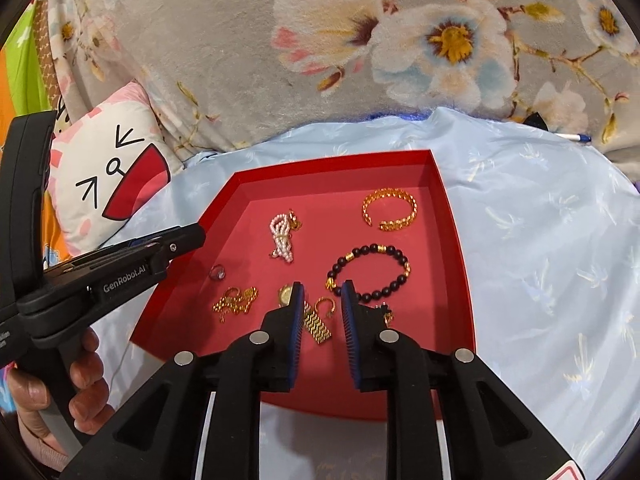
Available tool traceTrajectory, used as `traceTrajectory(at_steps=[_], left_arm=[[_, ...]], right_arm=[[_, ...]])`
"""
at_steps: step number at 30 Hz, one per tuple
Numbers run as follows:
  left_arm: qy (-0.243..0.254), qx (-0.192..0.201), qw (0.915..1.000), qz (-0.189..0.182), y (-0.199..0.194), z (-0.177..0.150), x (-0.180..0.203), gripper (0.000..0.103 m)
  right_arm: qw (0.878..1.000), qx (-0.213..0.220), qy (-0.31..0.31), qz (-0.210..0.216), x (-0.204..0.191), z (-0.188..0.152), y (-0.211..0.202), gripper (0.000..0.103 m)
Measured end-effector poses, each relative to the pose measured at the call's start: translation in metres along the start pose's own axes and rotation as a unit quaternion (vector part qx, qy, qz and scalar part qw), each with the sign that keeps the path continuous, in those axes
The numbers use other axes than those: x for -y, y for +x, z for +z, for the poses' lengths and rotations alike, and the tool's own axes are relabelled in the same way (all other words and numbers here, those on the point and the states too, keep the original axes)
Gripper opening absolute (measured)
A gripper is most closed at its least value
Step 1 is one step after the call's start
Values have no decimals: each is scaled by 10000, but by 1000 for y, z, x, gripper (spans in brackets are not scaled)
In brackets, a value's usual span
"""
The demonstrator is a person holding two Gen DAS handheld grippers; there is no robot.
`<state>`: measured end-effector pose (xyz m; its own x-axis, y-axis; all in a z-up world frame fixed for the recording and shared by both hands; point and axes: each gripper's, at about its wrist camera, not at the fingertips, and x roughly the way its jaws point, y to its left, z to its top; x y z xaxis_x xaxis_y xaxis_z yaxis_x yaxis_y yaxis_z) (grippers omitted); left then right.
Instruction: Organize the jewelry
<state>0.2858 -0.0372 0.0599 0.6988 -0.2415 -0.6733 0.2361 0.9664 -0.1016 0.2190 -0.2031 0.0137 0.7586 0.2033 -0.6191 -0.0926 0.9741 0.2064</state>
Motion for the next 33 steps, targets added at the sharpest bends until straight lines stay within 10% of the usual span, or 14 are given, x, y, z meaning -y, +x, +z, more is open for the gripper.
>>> traceTrajectory(at_steps=[10,33], left_arm=[[104,-58,9997,221,-6,-25,10,23],[-231,654,9940,841,-75,-103,11,83]], right_arm=[[9996,-91,138,-247,10,-22,-7,34],[9935,538,158,-988,-6,-83,-78,68]])
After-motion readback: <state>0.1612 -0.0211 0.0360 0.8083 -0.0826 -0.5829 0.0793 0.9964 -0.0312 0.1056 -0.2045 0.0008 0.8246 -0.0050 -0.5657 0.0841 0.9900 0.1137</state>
